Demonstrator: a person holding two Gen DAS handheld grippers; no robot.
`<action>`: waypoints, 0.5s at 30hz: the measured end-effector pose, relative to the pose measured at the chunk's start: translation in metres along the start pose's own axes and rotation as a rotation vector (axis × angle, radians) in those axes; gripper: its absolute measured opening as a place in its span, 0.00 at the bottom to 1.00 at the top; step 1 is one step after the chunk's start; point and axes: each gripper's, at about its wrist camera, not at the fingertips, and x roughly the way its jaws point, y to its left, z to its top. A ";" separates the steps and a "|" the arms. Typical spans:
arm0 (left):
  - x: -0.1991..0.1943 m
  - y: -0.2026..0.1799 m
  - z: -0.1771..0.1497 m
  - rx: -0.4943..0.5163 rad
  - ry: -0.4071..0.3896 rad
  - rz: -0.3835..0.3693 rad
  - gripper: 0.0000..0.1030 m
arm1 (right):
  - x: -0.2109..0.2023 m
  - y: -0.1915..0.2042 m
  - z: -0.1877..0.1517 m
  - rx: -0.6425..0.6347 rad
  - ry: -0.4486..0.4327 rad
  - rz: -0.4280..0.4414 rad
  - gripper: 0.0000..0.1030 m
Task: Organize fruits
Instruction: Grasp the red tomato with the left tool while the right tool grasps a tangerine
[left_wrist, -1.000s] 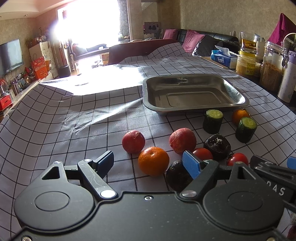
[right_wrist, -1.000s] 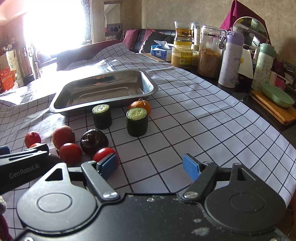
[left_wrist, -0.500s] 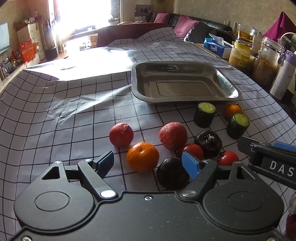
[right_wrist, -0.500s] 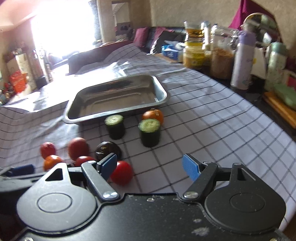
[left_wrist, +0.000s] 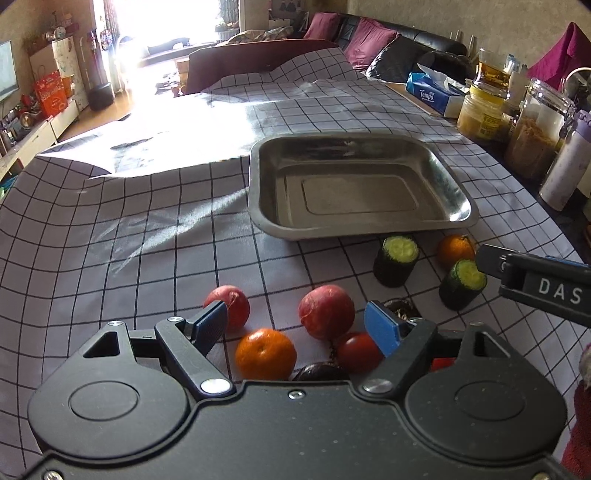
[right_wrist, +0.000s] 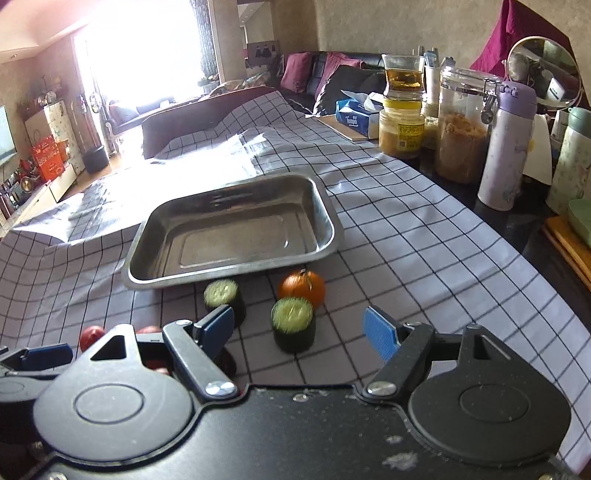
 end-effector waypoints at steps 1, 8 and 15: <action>-0.001 0.000 0.002 -0.007 -0.001 0.001 0.79 | 0.002 -0.001 0.004 -0.002 0.008 0.001 0.77; 0.004 0.000 0.015 -0.038 -0.011 -0.024 0.69 | 0.006 0.002 0.024 -0.096 -0.041 0.011 0.77; 0.007 -0.001 0.014 -0.059 -0.058 -0.041 0.68 | 0.025 -0.001 0.044 -0.095 -0.041 0.062 0.77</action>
